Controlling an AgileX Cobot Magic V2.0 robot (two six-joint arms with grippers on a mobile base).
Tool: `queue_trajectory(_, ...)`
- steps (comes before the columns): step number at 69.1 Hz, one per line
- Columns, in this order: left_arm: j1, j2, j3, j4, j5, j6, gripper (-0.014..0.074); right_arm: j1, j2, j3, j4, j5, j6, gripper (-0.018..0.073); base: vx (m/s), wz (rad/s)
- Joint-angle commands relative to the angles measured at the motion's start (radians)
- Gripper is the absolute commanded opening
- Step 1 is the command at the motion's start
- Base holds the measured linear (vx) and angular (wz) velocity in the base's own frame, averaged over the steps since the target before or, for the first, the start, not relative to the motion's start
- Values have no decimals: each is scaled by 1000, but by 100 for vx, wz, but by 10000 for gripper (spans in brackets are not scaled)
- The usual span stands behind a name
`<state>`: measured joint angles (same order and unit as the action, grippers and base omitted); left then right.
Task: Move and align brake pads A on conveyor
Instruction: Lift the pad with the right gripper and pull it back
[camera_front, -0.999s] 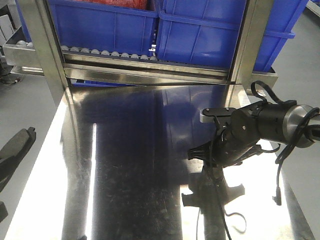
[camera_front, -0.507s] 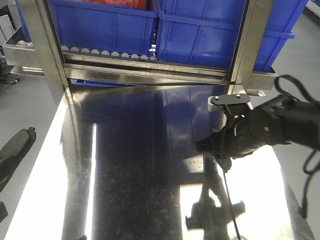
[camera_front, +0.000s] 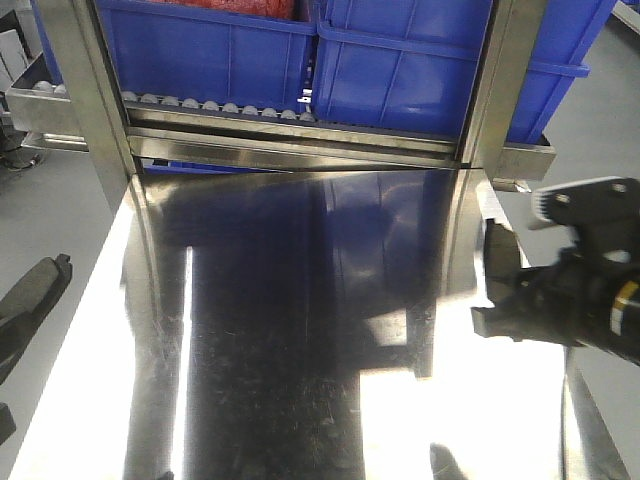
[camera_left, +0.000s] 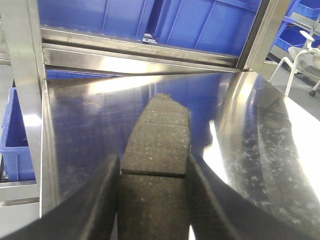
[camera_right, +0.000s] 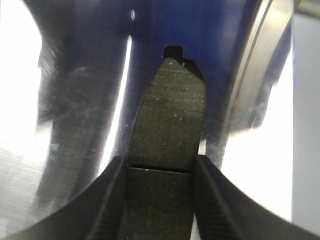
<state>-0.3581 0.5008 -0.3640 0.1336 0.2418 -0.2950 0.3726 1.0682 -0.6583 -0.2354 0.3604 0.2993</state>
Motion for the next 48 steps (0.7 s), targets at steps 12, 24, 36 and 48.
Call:
queue_trajectory(12,-2,3,-31,1,-100,-1,108,-2,-334,125,-36,-101,-5,3,0,0)
queue_trajectory(24,-2,3,-31,1,-100,-1,108,-2,-535,238,-51,-134,-6,3,0,0)
queue_trajectory(36,-2,3,-31,1,-100,-1,108,-2,-651,282,-51,-135,-6,3,0,0)
queue_trajectory(48,-2,3,-31,1,-100,-1,108,-2,-678,284,-51,-142,-6,3,0,0)
